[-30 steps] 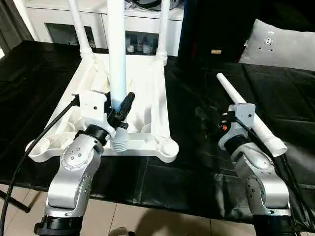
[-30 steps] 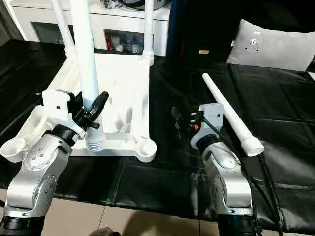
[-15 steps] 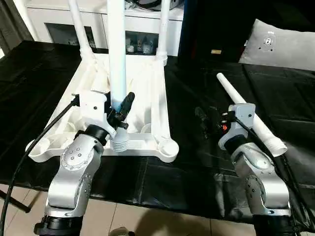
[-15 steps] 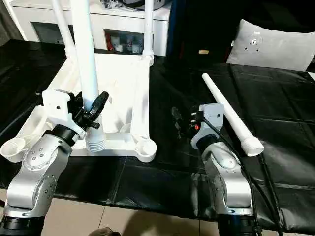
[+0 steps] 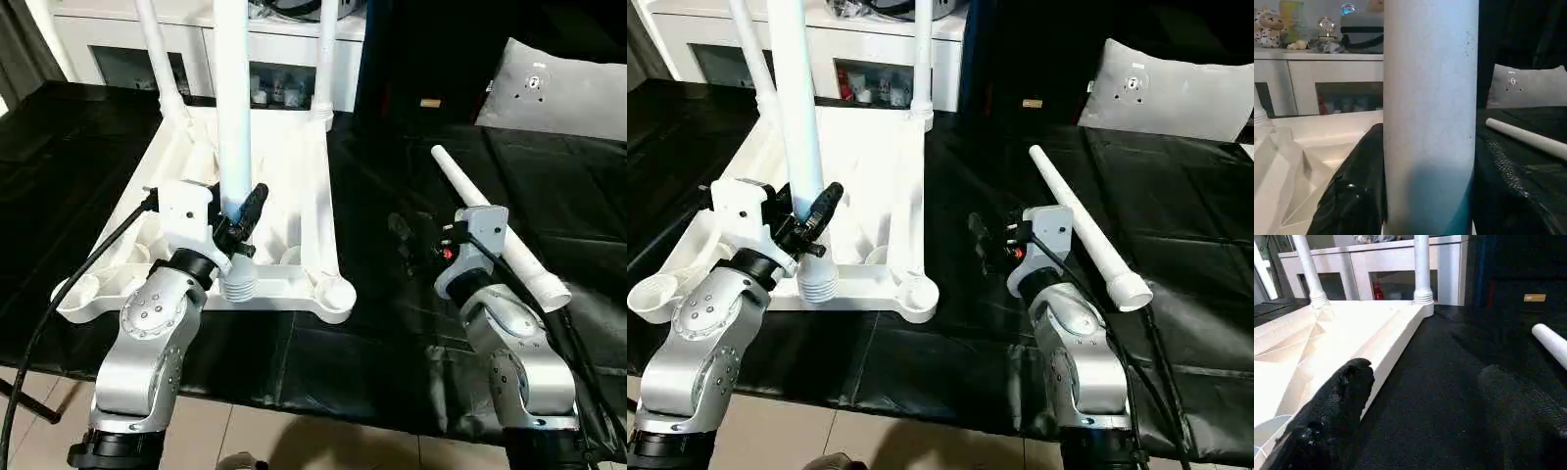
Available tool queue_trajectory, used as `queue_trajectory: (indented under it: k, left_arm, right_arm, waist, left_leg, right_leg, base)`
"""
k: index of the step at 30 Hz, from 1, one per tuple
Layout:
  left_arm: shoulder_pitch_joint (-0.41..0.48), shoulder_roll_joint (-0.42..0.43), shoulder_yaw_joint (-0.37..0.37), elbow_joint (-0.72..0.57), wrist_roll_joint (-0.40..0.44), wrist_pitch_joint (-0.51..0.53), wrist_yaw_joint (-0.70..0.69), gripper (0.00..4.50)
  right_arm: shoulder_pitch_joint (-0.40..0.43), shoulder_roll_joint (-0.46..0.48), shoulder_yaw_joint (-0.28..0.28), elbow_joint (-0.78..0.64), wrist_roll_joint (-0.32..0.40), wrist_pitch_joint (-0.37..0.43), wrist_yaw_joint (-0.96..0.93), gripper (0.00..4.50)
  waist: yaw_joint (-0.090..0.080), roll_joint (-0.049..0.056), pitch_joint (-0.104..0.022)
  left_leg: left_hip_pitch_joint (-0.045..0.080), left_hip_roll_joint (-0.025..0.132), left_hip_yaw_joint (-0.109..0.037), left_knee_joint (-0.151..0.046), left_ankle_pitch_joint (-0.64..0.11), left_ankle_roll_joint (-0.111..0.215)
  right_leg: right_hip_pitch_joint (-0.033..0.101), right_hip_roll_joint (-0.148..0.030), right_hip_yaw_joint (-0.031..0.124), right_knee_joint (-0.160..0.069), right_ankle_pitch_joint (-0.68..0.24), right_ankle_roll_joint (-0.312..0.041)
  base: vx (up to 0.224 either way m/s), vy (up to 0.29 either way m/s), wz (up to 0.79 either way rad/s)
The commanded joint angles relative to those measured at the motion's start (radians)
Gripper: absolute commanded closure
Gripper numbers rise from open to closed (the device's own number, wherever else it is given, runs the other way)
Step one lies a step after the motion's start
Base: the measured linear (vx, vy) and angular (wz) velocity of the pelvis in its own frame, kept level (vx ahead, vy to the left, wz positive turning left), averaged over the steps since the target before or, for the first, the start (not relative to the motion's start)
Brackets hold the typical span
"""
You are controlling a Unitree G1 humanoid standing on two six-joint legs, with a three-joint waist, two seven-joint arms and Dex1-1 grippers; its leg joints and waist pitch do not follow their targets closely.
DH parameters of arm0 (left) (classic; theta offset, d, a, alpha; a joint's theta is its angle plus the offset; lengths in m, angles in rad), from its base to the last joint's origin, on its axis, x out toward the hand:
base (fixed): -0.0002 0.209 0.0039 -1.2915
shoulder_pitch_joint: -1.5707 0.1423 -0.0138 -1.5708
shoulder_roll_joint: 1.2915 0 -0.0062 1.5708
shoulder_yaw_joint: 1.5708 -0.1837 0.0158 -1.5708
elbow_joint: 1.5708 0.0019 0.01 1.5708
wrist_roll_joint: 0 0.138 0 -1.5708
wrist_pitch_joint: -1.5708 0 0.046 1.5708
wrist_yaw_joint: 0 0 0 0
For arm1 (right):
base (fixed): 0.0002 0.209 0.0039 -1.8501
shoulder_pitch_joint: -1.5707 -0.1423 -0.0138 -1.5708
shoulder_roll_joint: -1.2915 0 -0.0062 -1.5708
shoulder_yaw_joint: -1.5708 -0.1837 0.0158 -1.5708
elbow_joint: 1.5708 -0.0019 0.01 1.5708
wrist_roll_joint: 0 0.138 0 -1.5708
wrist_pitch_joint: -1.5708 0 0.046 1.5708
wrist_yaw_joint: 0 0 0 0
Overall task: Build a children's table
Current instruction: Pick table leg
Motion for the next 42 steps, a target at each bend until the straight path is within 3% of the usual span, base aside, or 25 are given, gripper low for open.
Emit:
queue_trajectory:
  k: [1,42]
  left_arm:
    - [0.003,0.000,0.002,-0.016,0.009,-0.003,0.000,2.62]
    - [0.003,0.000,0.002,-0.016,0.009,-0.003,0.000,2.62]
  right_arm:
    - [0.001,-0.001,-0.006,0.003,0.002,-0.005,-0.006,0.60]
    - [0.001,-0.001,-0.006,0.003,0.002,-0.005,-0.006,0.60]
  waist:
    - [0.001,-0.004,-0.059]
    - [0.001,-0.004,-0.059]
  left_leg:
    - [0.017,0.073,-0.024,-0.079,-0.124,0.011]
    - [0.017,0.073,-0.024,-0.079,-0.128,0.011]
  right_leg:
    - [0.040,-0.083,0.051,-0.073,-0.047,-0.183]
    - [0.040,-0.083,0.050,-0.074,-0.057,-0.180]
  base:
    - [0.000,0.000,0.00]
    - [0.000,0.000,0.00]
